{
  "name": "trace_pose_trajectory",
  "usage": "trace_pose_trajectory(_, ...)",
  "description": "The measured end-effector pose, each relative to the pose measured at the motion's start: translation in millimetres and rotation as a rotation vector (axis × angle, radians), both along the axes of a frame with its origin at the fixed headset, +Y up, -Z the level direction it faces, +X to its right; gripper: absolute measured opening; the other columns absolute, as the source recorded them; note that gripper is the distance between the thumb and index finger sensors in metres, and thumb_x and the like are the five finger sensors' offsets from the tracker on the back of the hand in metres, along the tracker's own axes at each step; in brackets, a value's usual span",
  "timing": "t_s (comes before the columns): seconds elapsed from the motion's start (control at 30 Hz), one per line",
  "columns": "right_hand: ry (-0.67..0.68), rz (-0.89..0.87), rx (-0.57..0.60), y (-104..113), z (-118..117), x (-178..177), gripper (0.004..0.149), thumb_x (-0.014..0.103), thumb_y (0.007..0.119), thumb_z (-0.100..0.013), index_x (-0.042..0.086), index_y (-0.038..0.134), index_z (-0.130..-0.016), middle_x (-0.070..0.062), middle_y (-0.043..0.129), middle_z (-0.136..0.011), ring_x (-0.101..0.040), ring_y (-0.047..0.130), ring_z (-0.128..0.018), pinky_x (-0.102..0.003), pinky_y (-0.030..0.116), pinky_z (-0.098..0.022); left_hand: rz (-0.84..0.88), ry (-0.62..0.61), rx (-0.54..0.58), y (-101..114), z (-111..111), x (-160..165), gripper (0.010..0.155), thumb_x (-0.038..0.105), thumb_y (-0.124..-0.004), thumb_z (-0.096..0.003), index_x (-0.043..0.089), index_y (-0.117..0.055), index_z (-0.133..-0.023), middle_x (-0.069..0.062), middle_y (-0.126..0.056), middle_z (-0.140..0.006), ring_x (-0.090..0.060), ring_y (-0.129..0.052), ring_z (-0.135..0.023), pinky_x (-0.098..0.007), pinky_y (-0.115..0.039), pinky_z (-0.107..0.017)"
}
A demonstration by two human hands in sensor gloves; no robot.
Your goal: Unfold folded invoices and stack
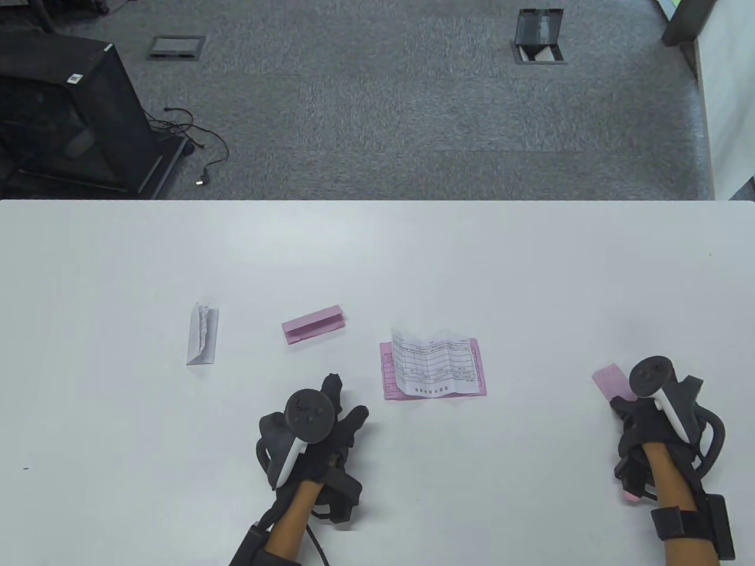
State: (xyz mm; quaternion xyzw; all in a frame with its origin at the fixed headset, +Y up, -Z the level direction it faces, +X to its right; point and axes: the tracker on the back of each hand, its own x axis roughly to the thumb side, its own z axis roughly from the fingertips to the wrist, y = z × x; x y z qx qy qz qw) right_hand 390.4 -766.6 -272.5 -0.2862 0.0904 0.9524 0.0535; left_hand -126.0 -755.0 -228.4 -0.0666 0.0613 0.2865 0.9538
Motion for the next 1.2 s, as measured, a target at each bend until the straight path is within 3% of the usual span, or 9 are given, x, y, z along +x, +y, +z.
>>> trace_pose_trajectory(0.1, 0.049, 0.022, 0.067, 7, 1, -11, 0.036, 0.039, 0.077, -0.047, 0.023, 0.075, -0.080, -0.016, 0.065, -0.101, -0.047, 0.061, -0.093, -0.069, 0.048, -0.066, -0.006, -0.006, 0.003, 0, 0, 2, 0.075, 0.047, -0.082, -0.0492, 0.014, -0.054, -0.111, -0.020, -0.082, -0.095, -0.042, -0.082, -0.079, -0.047, -0.074, -0.053)
trace_pose_trajectory(0.27, 0.130, -0.145, 0.205, 27, 8, -36, 0.036, 0.039, 0.077, -0.047, 0.023, 0.076, -0.079, -0.016, 0.069, -0.098, -0.047, 0.065, -0.090, -0.068, 0.050, -0.066, -0.009, -0.017, 0.061, 6, 4, 5, 0.074, 0.047, -0.083, -0.0489, 0.014, -0.056, -0.110, -0.019, -0.084, -0.092, -0.040, -0.084, -0.075, -0.045, -0.075, -0.051)
trace_pose_trajectory(0.4, 0.282, -0.279, 0.337, 50, 17, -79, 0.036, 0.039, 0.076, -0.047, 0.023, 0.075, -0.079, -0.014, 0.073, -0.095, -0.044, 0.070, -0.087, -0.067, 0.052, -0.065, 0.067, -0.082, 0.196, 17, 13, 14, 0.068, 0.047, -0.083, -0.0486, 0.016, -0.064, -0.106, -0.015, -0.090, -0.085, -0.035, -0.089, -0.067, -0.042, -0.078, -0.047)
trace_pose_trajectory(0.5, 0.418, -0.350, 0.409, 62, 26, -120, 0.036, 0.039, 0.076, -0.047, 0.022, 0.075, -0.079, -0.013, 0.074, -0.094, -0.044, 0.071, -0.086, -0.066, 0.053, -0.065, 0.177, -0.263, 0.275, 22, 17, 28, 0.059, 0.047, -0.083, -0.0489, 0.019, -0.073, -0.100, -0.011, -0.096, -0.078, -0.031, -0.094, -0.061, -0.038, -0.081, -0.042)
trace_pose_trajectory(0.53, 0.482, -0.364, 0.442, 65, 32, -144, 0.036, 0.039, 0.076, -0.047, 0.022, 0.075, -0.079, -0.013, 0.074, -0.094, -0.043, 0.071, -0.086, -0.066, 0.053, -0.065, 0.252, -0.362, 0.272, 21, 18, 35, 0.057, 0.047, -0.083, -0.0494, 0.020, -0.075, -0.099, -0.011, -0.097, -0.077, -0.031, -0.094, -0.061, -0.038, -0.082, -0.041)
trace_pose_trajectory(0.7, 0.741, -0.303, 0.557, 67, 53, -219, 0.036, 0.040, 0.076, -0.047, 0.024, 0.075, -0.079, -0.012, 0.073, -0.095, -0.043, 0.071, -0.087, -0.067, 0.052, -0.066, 0.498, -0.465, 0.057, 5, 24, 56, 0.065, 0.050, -0.080, -0.0501, 0.016, -0.069, -0.105, -0.019, -0.090, -0.092, -0.039, -0.089, -0.073, -0.043, -0.079, -0.047)
trace_pose_trajectory(0.8, 0.845, -0.232, 0.598, 65, 63, -250, 0.036, 0.041, 0.076, -0.047, 0.025, 0.074, -0.080, -0.012, 0.073, -0.095, -0.042, 0.070, -0.088, -0.066, 0.052, -0.066, 0.606, -0.444, -0.020, -6, 26, 57, 0.079, 0.052, -0.079, -0.0494, 0.010, -0.054, -0.111, -0.024, -0.078, -0.102, -0.044, -0.082, -0.080, -0.047, -0.076, -0.051)
trace_pose_trajectory(1.0, 0.934, -0.215, 0.625, 55, 76, -276, 0.039, 0.042, 0.075, -0.048, 0.024, 0.072, -0.082, -0.012, 0.071, -0.096, -0.042, 0.069, -0.088, -0.066, 0.052, -0.066, 0.808, -0.415, -0.066, -16, 27, 55, 0.084, 0.055, -0.079, -0.0496, 0.008, -0.046, -0.112, -0.026, -0.067, -0.108, -0.046, -0.074, -0.086, -0.049, -0.072, -0.056)
trace_pose_trajectory(1.2, 0.973, -0.208, 0.606, 48, 84, -281, 0.043, 0.044, 0.075, -0.047, 0.024, 0.070, -0.085, -0.013, 0.068, -0.098, -0.043, 0.067, -0.089, -0.067, 0.051, -0.066, 0.949, -0.231, -0.043, -27, 30, 55, 0.071, 0.052, -0.074, -0.0542, 0.009, -0.056, -0.108, -0.025, -0.074, -0.103, -0.043, -0.079, -0.082, -0.047, -0.074, -0.055)
